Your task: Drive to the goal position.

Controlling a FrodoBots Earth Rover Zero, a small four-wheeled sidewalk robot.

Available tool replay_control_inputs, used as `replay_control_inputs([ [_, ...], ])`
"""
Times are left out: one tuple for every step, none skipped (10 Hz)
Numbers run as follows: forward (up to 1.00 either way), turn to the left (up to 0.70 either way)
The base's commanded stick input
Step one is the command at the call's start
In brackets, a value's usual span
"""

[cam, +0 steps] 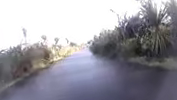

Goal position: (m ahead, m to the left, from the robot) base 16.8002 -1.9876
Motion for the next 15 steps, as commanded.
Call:
replay_control_inputs([
  [0.98,0.00],
  [0.97,0.00],
  [0.97,0.00],
  [0.97,0.00],
  [0.97,0.00],
  [0.97,0.00],
  [0.98,0.00],
  [0.97,0.00],
  [0.97,0.00],
  [0.97,0.00],
  [0.97,0.00],
  [0.97,0.00],
  [0.97,0.00],
  [0.98,0.00],
  [0.97,0.00],
])
